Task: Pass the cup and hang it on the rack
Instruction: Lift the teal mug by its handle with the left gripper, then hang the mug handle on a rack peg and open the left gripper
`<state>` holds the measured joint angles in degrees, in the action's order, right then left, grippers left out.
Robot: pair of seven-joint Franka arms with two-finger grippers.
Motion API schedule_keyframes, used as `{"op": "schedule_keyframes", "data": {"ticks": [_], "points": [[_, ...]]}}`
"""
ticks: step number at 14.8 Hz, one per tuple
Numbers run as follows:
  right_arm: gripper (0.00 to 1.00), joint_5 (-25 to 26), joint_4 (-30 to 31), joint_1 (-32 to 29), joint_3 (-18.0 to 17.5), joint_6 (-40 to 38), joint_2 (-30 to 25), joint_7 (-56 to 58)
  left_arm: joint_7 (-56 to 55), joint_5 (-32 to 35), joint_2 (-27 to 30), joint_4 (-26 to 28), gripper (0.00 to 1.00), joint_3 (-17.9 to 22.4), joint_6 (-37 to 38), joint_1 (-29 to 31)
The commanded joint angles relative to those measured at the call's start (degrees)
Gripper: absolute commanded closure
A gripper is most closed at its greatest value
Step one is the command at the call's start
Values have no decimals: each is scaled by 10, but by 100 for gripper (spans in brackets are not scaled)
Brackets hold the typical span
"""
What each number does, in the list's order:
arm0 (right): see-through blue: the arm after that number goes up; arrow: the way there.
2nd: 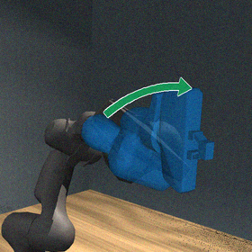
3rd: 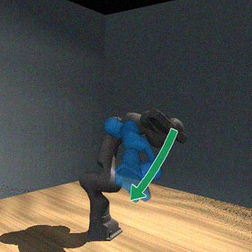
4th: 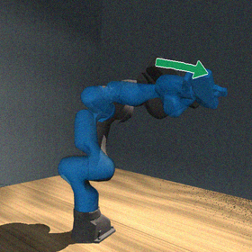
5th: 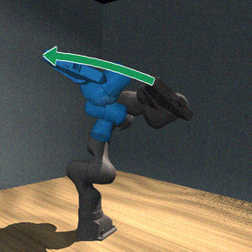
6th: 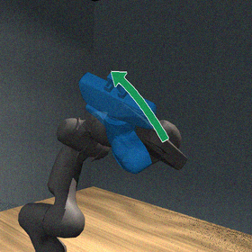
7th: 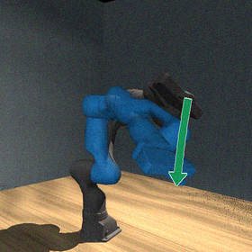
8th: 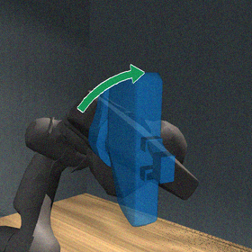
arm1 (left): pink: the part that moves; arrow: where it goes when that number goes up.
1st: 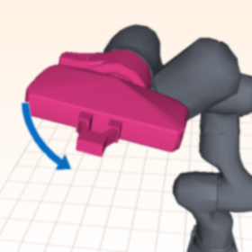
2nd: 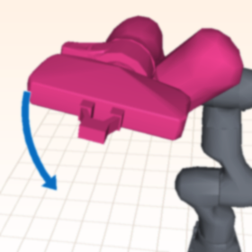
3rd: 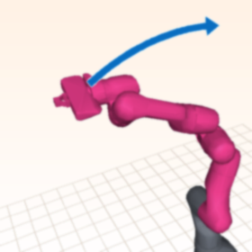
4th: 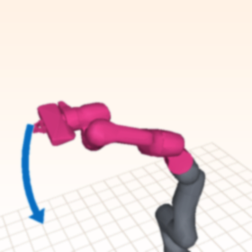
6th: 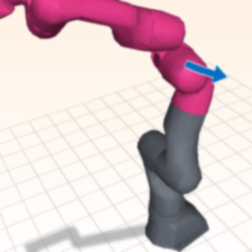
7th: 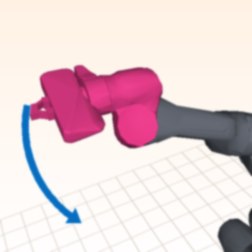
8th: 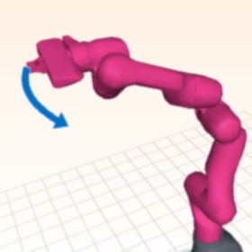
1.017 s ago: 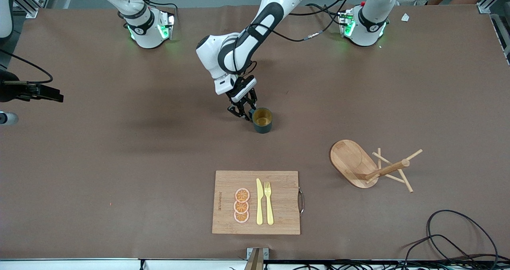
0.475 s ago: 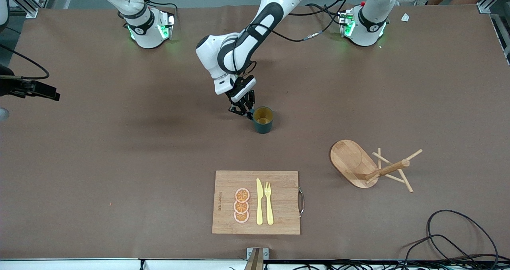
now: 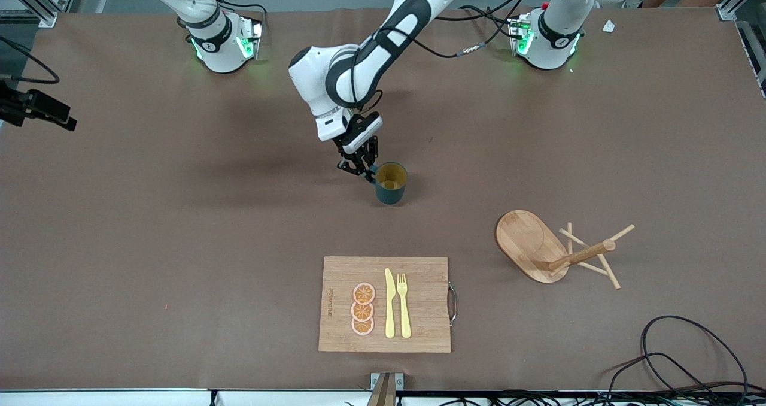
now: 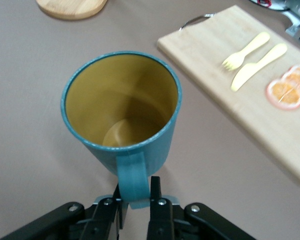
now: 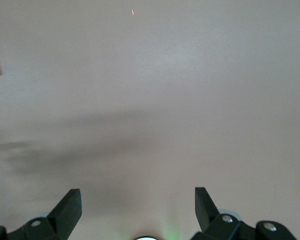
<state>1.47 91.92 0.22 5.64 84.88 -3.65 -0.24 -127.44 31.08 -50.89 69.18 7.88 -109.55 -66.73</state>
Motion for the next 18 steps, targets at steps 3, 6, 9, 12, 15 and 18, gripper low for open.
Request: {"op": "schedule_keyframes", "data": {"ticks": [3,6,9,12,15,18], "points": [[0,5,16,0,-1,-1,-37,-11,154,-143,124,14,99,-3,4,98],[0,0,-2,-1,20,-36,-36,-13,265,-250,177,17,99,-1,4,155],[0,0,-25,3,17,-49,-34,-13,342,-339,203,17,99,-2,4,220],[0,-1,-38,6,17,-70,-30,-15,436,-452,218,17,99,-3,4,287],[0,-12,-38,18,17,-73,-31,-27,514,-571,225,17,99,-3,6,354],[0,-21,-36,16,18,-70,-31,-30,578,-671,231,19,99,-3,14,414]]}}
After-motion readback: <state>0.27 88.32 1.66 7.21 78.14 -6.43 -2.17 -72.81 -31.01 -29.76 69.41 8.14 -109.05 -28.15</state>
